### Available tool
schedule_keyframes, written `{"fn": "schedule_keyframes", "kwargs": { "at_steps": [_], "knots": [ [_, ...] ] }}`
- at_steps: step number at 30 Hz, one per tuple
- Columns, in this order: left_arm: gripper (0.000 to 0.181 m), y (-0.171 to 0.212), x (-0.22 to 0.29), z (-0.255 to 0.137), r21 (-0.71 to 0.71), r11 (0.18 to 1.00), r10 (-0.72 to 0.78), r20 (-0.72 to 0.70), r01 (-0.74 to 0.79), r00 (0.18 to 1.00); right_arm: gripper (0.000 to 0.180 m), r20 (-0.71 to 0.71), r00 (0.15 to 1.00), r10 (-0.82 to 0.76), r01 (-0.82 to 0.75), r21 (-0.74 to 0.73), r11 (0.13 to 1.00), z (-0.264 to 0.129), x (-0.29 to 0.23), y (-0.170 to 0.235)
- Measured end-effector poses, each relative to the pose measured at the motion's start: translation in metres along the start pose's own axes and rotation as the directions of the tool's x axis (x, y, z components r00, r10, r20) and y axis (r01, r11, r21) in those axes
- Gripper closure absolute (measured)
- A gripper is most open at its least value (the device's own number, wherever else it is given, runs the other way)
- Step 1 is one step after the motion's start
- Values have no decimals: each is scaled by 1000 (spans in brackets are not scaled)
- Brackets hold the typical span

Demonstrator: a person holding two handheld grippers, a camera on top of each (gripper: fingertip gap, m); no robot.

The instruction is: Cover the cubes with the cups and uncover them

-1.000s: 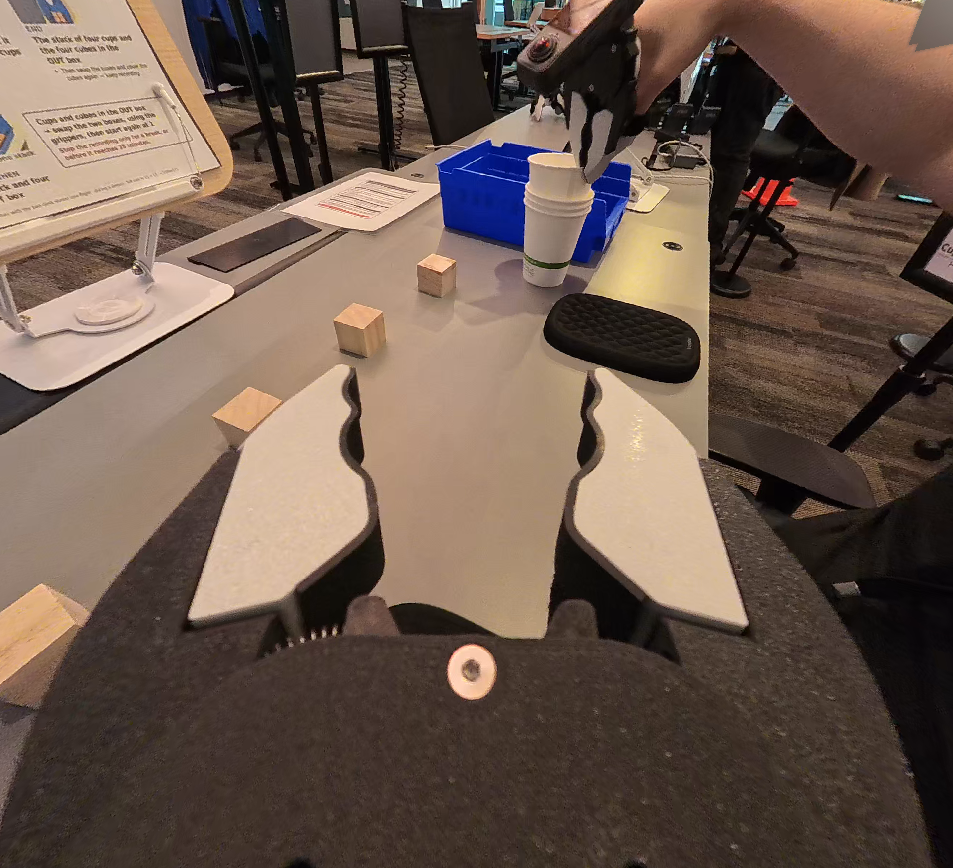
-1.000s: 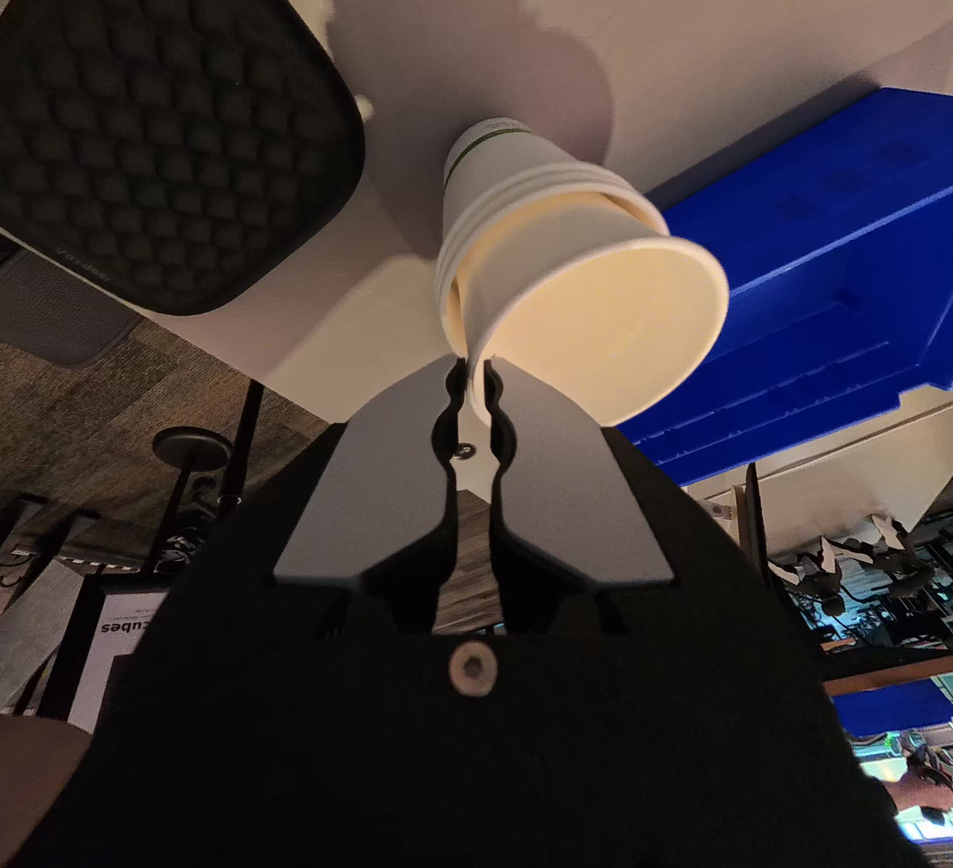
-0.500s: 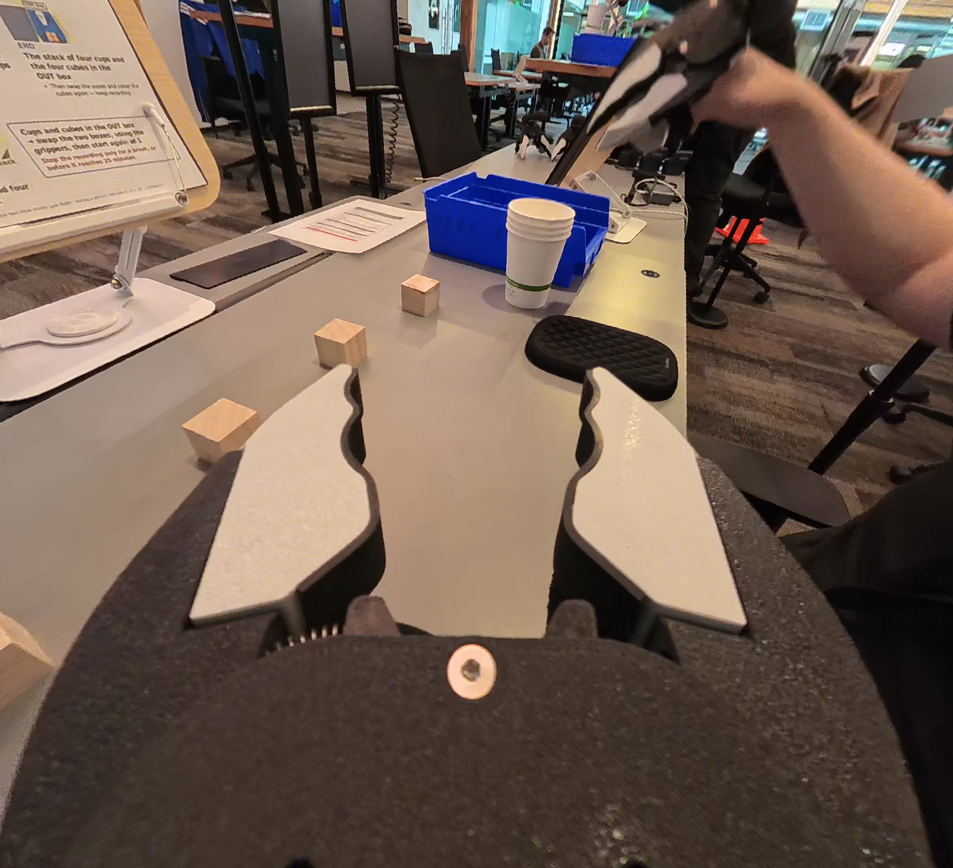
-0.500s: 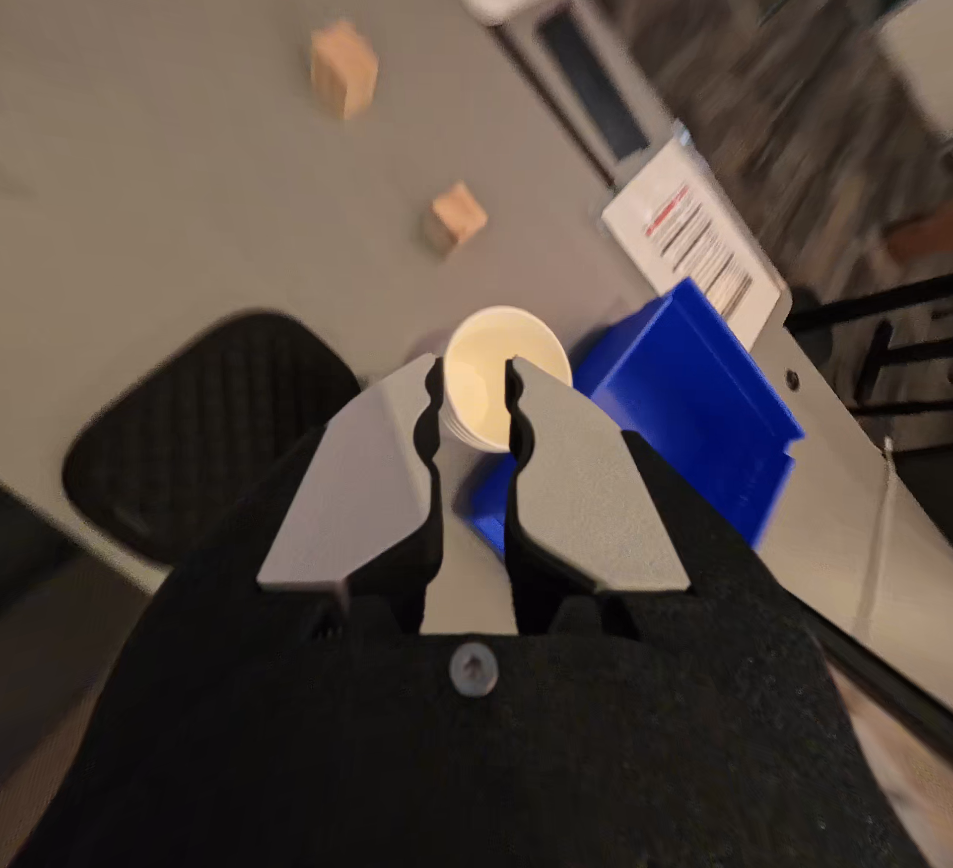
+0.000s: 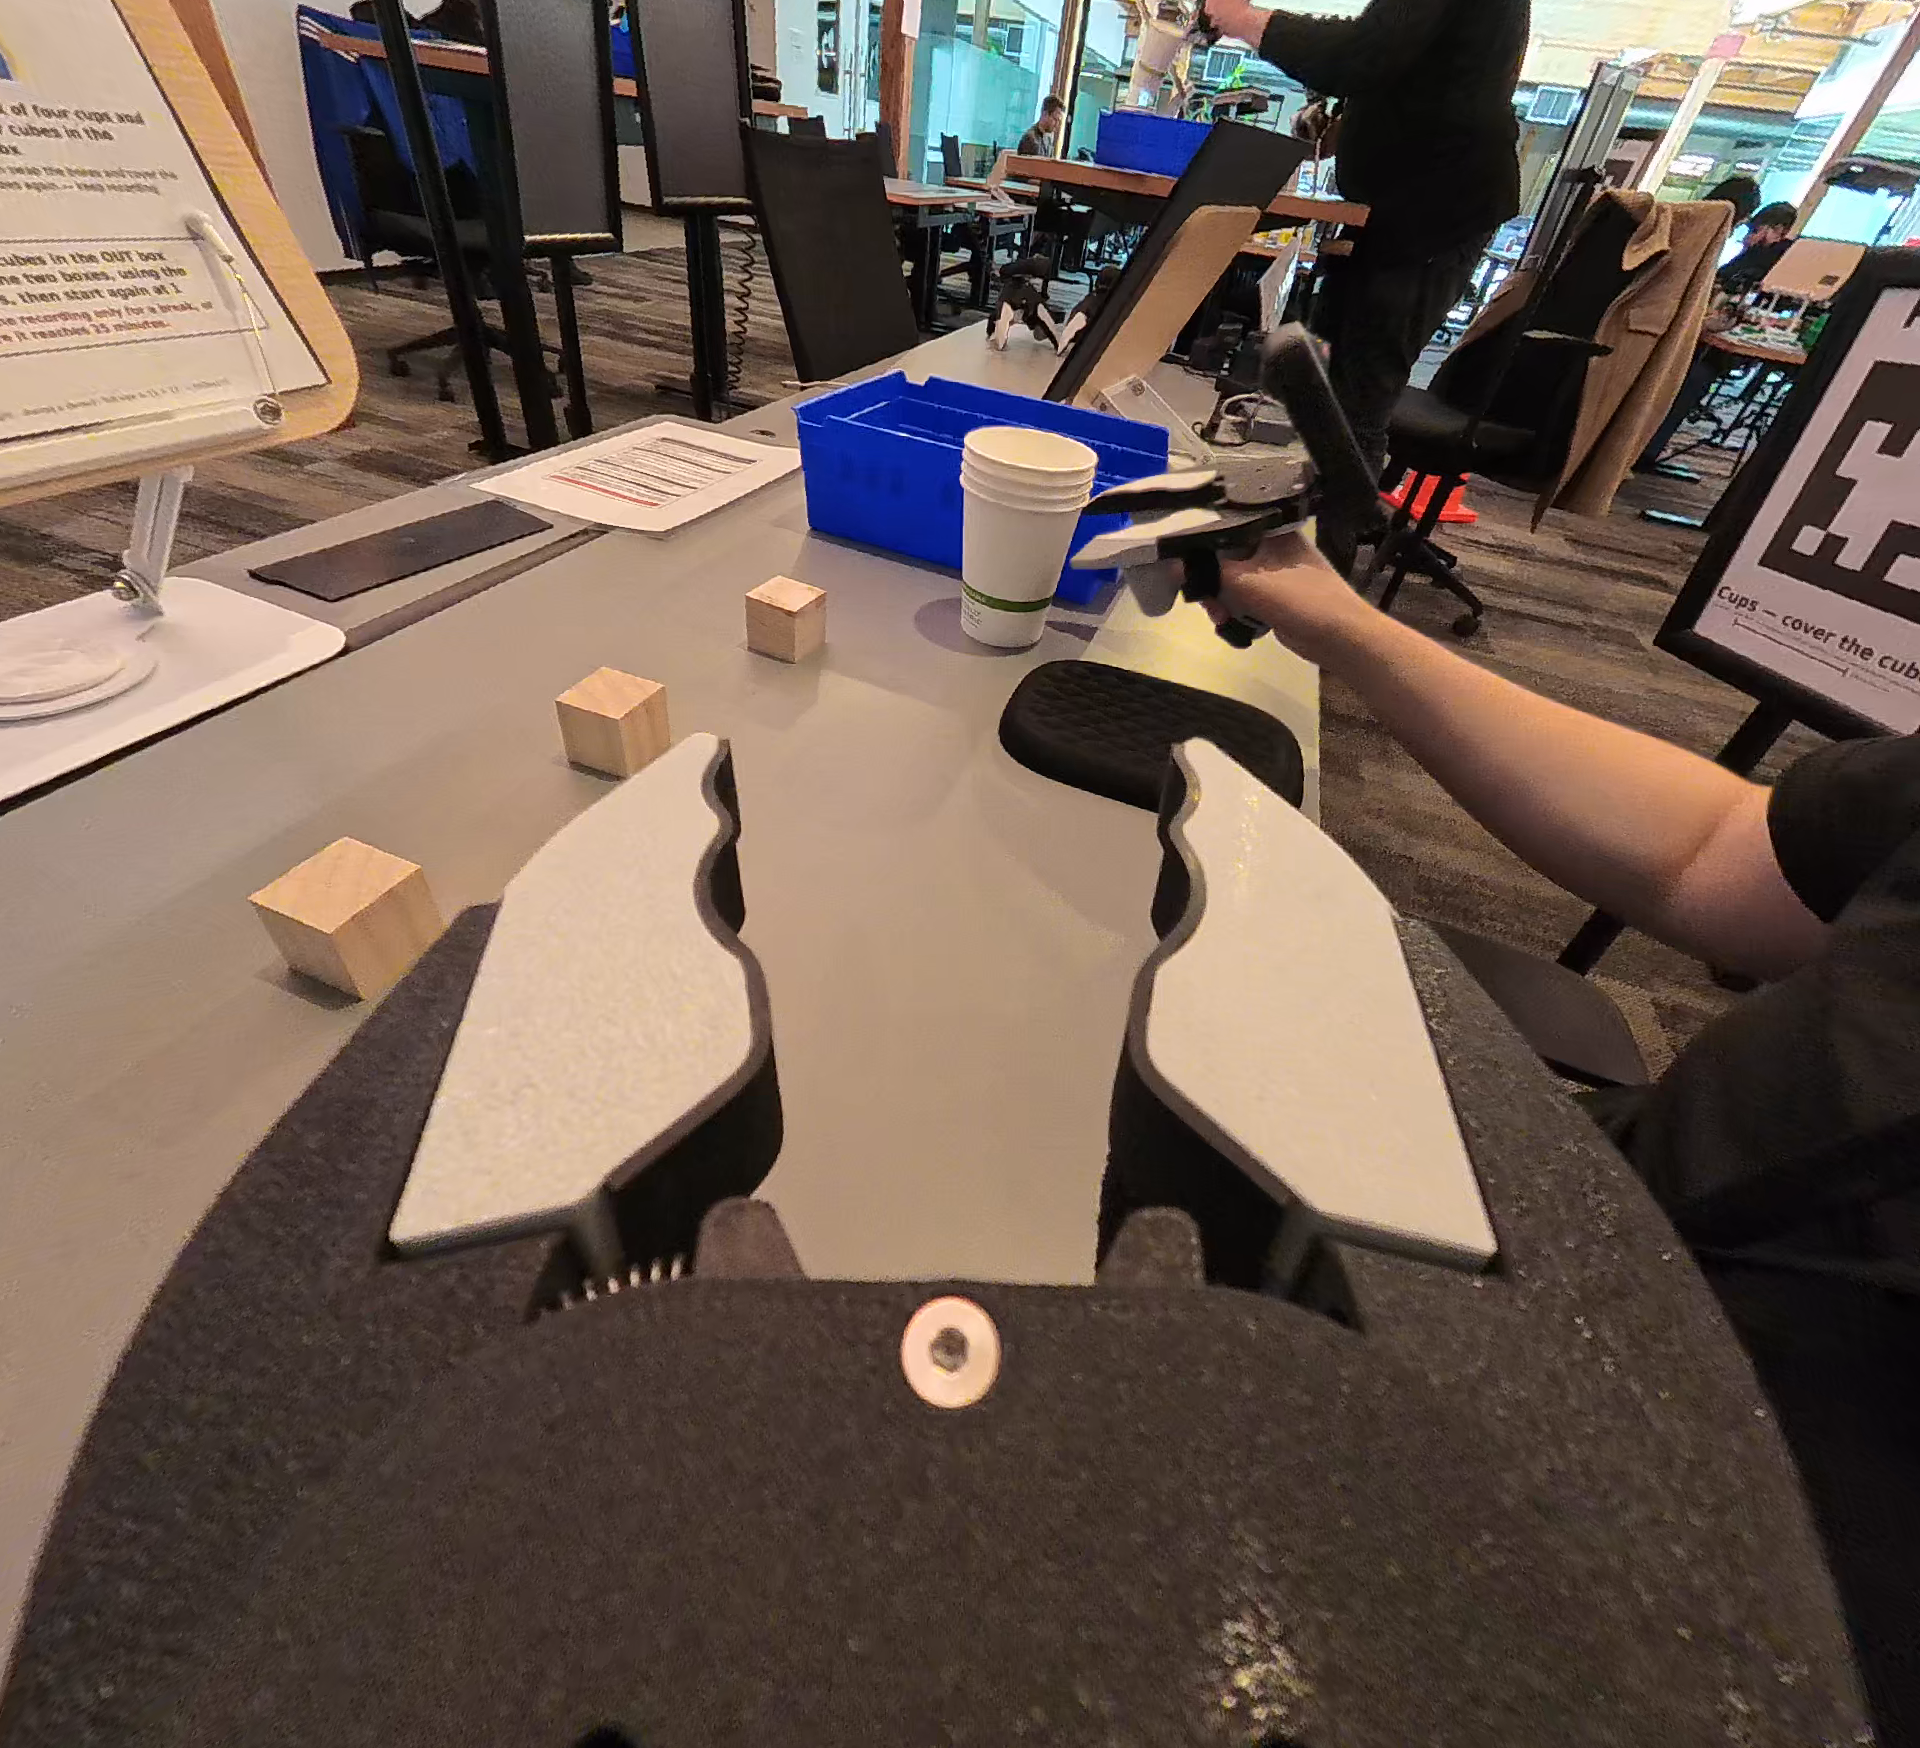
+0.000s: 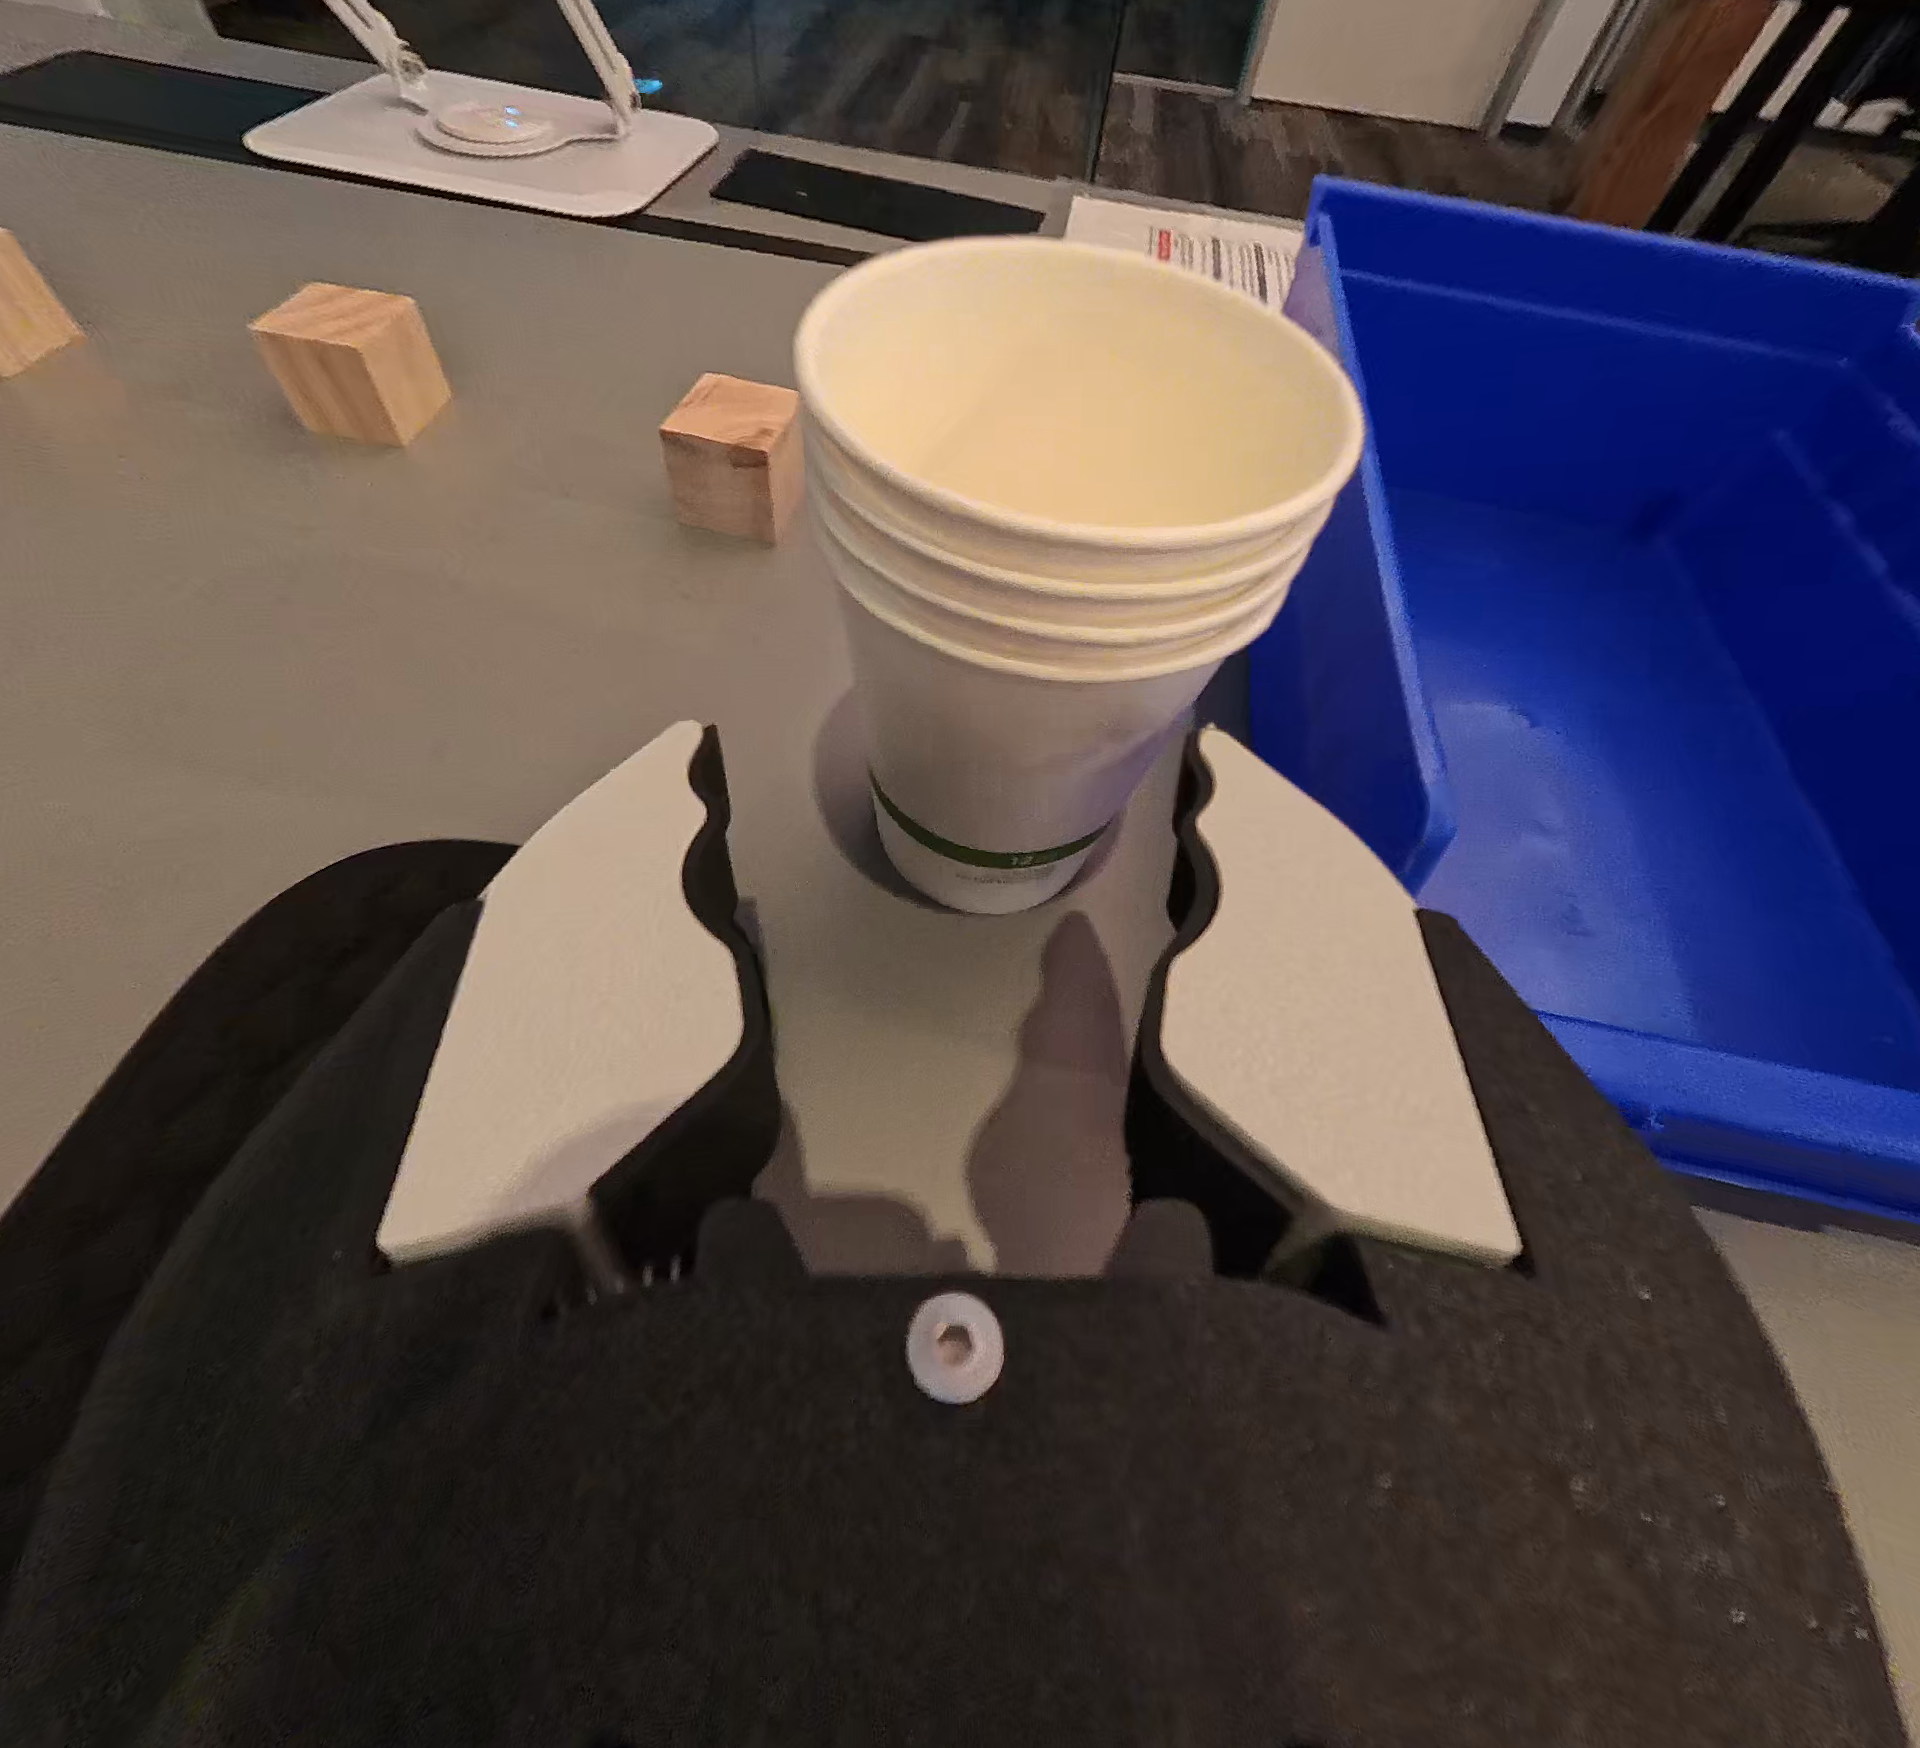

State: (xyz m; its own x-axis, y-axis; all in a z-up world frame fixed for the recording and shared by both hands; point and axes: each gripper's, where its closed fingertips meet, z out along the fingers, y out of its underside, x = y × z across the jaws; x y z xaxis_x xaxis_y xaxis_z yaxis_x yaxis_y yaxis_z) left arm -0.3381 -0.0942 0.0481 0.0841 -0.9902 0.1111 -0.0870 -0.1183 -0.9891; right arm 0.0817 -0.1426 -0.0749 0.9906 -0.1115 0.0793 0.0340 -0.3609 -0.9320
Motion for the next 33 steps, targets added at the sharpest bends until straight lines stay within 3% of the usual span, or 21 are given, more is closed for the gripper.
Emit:
{"fn": "schedule_keyframes", "kwargs": {
  "at_steps": [5, 16, 33],
  "knots": [
    [104, 1, 5, -3, -8, 1000, 8, 0, -8, 1000, 82, -72, 997, 27, -26, 20, 999, 22, 11, 2],
    [104, 4, 9, -7, -16, 1000, 14, 2, -14, 1000, 69, -85, 994, 68, -60, 99, 993, 57, 18, -8],
    [105, 6, 11, -13, 2, 1000, 2, 4, -2, 1000, 81, -49, 998, 49, -42, 135, 990, 57, 10, -12]
  ]
}}
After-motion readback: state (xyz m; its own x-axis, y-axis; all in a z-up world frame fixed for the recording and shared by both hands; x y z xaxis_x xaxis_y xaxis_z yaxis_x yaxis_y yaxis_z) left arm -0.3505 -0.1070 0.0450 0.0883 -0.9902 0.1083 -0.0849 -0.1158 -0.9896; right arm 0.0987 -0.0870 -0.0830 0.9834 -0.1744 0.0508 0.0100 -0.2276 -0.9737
